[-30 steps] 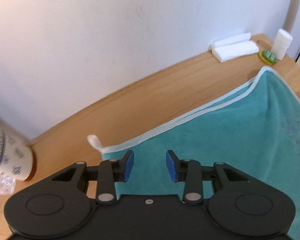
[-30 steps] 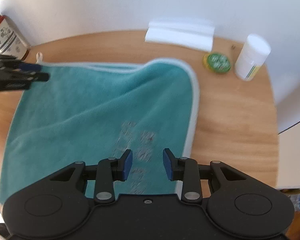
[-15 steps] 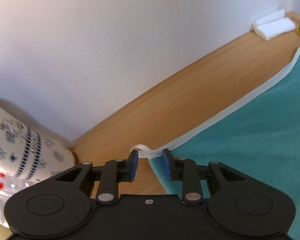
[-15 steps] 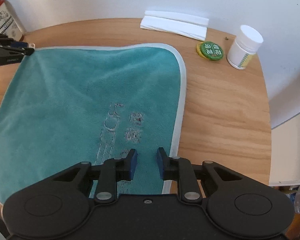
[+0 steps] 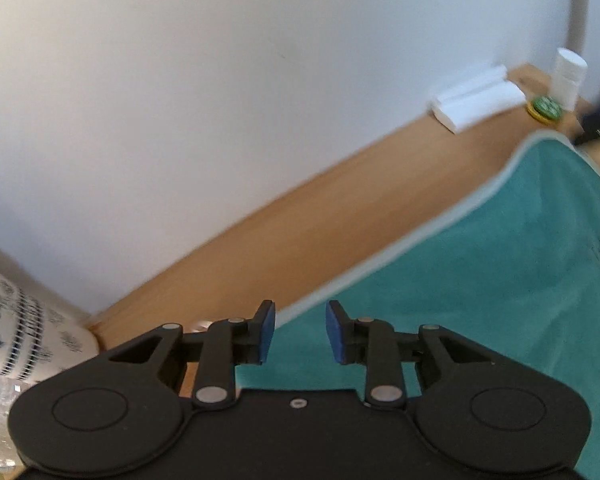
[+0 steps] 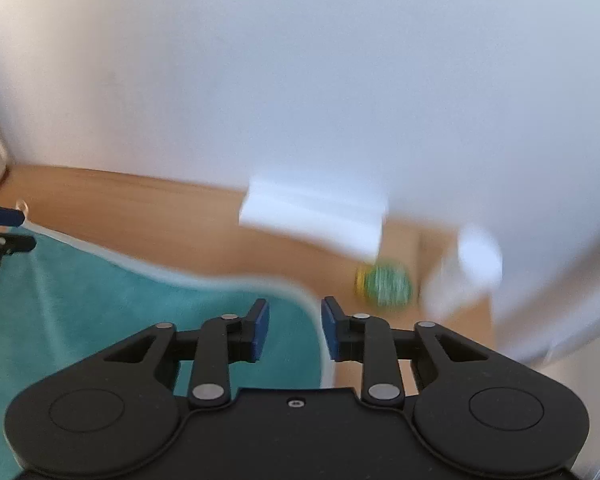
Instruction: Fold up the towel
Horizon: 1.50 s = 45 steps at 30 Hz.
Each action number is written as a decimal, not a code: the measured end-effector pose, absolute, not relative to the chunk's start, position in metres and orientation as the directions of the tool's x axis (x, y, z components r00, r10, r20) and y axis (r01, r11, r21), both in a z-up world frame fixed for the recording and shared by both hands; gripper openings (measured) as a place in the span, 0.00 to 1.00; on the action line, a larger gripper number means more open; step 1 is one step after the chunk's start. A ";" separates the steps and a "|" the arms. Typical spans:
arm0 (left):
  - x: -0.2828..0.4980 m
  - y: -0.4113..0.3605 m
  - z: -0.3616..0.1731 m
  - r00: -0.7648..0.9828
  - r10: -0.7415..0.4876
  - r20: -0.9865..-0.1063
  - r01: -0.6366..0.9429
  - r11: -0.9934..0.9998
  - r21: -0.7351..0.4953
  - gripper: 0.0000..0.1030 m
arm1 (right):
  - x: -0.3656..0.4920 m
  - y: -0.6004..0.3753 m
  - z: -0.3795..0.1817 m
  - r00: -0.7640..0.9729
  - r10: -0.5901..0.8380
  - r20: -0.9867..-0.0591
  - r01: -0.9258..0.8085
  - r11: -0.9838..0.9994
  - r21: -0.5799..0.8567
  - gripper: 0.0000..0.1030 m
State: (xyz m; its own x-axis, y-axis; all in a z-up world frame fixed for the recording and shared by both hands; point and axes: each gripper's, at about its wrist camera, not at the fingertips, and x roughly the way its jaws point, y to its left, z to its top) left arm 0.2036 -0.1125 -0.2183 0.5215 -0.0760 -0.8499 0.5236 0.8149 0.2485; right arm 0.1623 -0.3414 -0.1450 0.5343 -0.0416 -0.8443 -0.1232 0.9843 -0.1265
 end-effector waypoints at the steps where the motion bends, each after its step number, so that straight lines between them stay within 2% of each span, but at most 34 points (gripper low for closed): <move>1: 0.200 -0.114 -0.222 0.531 -0.054 -0.846 0.526 0.803 0.279 0.28 | 0.166 -0.344 -0.147 0.528 -0.043 -0.848 -0.119 0.985 -0.125 0.48; 5: 0.198 -0.111 -0.228 0.527 -0.052 -0.848 0.502 0.825 0.261 0.28 | 0.175 -0.361 -0.159 0.502 -0.047 -0.864 -0.112 0.987 -0.118 0.47; 6: 0.199 -0.109 -0.227 0.521 -0.056 -0.852 0.490 0.837 0.244 0.29 | 0.176 -0.367 -0.164 0.464 -0.019 -0.886 -0.112 0.990 -0.080 0.39; 7: 0.199 -0.107 -0.227 0.521 -0.054 -0.852 0.481 0.843 0.240 0.29 | 0.178 -0.372 -0.169 0.428 0.009 -0.904 -0.111 0.993 -0.042 0.23; 10: 0.207 -0.103 -0.223 0.528 -0.046 -0.848 0.477 0.842 0.252 0.29 | 0.178 -0.384 -0.173 0.406 0.084 -0.910 -0.078 0.995 0.057 0.04; 11: 0.210 -0.104 -0.227 0.528 -0.046 -0.848 0.477 0.842 0.251 0.29 | 0.177 -0.385 -0.172 0.408 0.084 -0.909 -0.072 0.996 0.060 0.03; 18: 0.223 -0.094 -0.229 0.530 -0.038 -0.847 0.419 0.880 0.223 0.33 | 0.164 -0.410 -0.154 0.432 0.133 -0.892 0.048 0.984 0.171 0.02; 22: 0.222 -0.097 -0.232 0.551 -0.024 -0.834 0.425 0.869 0.255 0.36 | 0.168 -0.408 -0.159 0.416 0.119 -0.902 0.047 0.987 0.152 0.02; 26: 0.228 -0.090 -0.231 0.528 -0.045 -0.848 0.396 0.896 0.199 0.37 | 0.175 -0.405 -0.166 0.411 0.101 -0.906 0.050 0.990 0.133 0.03; 27: 0.229 -0.089 -0.231 0.526 -0.046 -0.849 0.392 0.899 0.195 0.40 | 0.176 -0.403 -0.167 0.416 0.091 -0.905 0.043 0.992 0.120 0.03; 29: 0.230 -0.088 -0.232 0.530 -0.040 -0.847 0.384 0.902 0.198 0.41 | 0.180 -0.398 -0.166 0.421 0.076 -0.904 0.035 0.994 0.100 0.06; 30: 0.231 -0.087 -0.232 0.526 -0.041 -0.850 0.372 0.909 0.186 0.41 | 0.180 -0.396 -0.166 0.423 0.062 -0.904 0.024 0.997 0.079 0.14; 31: 0.233 -0.085 -0.232 0.518 -0.043 -0.854 0.356 0.919 0.169 0.41 | 0.180 -0.393 -0.165 0.429 0.035 -0.903 0.007 0.999 0.043 0.27; 32: 0.234 -0.084 -0.231 0.514 -0.042 -0.857 0.347 0.924 0.163 0.41 | 0.180 -0.392 -0.163 0.435 0.018 -0.900 0.000 1.000 0.020 0.28; 35: 0.232 -0.083 -0.226 0.532 0.001 -0.847 0.310 0.930 0.197 0.39 | 0.176 -0.393 -0.153 0.457 -0.005 -0.889 -0.009 1.000 -0.010 0.28; 39: 0.216 -0.076 -0.209 0.566 -0.020 -0.824 0.302 0.935 0.185 0.40 | 0.159 -0.392 -0.125 0.527 -0.043 -0.849 -0.016 0.998 -0.060 0.28; 45: 0.203 -0.078 -0.224 0.576 0.029 -0.817 0.329 0.907 0.264 0.39 | 0.140 -0.372 -0.136 0.496 0.059 -0.866 -0.138 0.990 -0.012 0.28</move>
State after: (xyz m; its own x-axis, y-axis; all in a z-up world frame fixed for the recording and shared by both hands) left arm 0.2032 -0.0778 -0.2241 0.5756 0.0291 -0.8172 0.3287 0.9069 0.2638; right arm 0.1400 -0.3723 -0.1362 0.4961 0.0587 -0.8663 -0.1383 0.9903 -0.0121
